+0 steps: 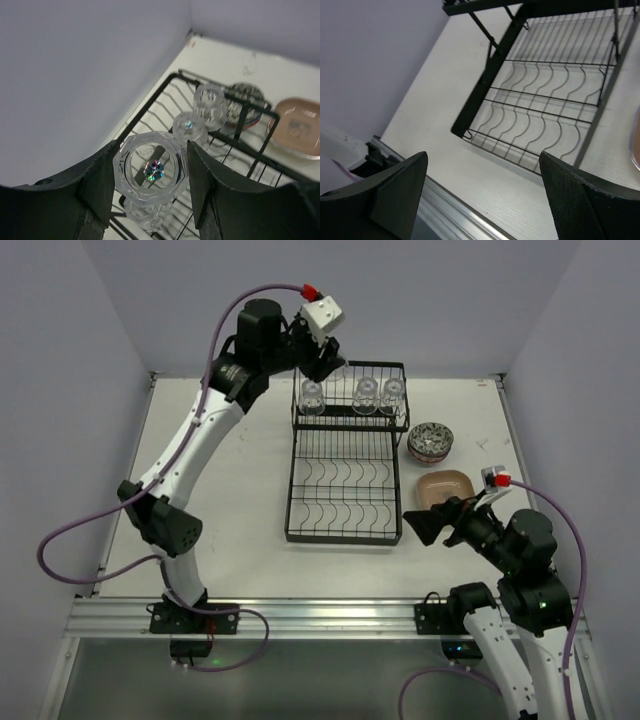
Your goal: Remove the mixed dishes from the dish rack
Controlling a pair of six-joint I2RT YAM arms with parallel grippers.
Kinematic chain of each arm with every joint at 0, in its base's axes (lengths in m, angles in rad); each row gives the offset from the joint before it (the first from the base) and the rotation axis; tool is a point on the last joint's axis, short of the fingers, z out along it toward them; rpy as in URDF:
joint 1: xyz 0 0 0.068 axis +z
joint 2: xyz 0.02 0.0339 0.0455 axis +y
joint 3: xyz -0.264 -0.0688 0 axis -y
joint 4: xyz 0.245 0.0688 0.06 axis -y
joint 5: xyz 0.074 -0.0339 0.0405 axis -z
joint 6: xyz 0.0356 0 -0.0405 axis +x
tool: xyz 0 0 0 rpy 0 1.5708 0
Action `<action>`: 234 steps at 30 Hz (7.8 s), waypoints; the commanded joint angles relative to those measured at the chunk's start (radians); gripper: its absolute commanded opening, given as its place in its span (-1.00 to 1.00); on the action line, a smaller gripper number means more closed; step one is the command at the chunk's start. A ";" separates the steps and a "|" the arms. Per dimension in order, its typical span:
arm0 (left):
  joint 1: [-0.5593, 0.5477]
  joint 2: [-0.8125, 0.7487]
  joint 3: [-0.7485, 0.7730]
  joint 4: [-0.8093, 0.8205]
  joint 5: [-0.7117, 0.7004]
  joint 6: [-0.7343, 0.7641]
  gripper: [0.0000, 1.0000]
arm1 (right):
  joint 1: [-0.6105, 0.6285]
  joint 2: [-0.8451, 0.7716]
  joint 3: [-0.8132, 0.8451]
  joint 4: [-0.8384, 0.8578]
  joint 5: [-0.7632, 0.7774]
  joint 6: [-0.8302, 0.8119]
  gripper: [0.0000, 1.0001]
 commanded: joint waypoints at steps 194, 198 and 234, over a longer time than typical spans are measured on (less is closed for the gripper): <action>-0.102 -1.288 -1.290 -0.062 -0.711 -0.459 1.00 | 0.279 1.694 1.519 -0.237 0.659 -0.333 0.23; -0.102 -1.291 -1.290 -0.064 -0.709 -0.459 1.00 | 0.279 1.699 1.497 -0.237 0.662 -0.316 0.22; -0.102 -1.219 -1.193 0.203 -0.385 -0.587 1.00 | 0.282 1.374 1.424 -0.159 0.536 -0.251 -1.00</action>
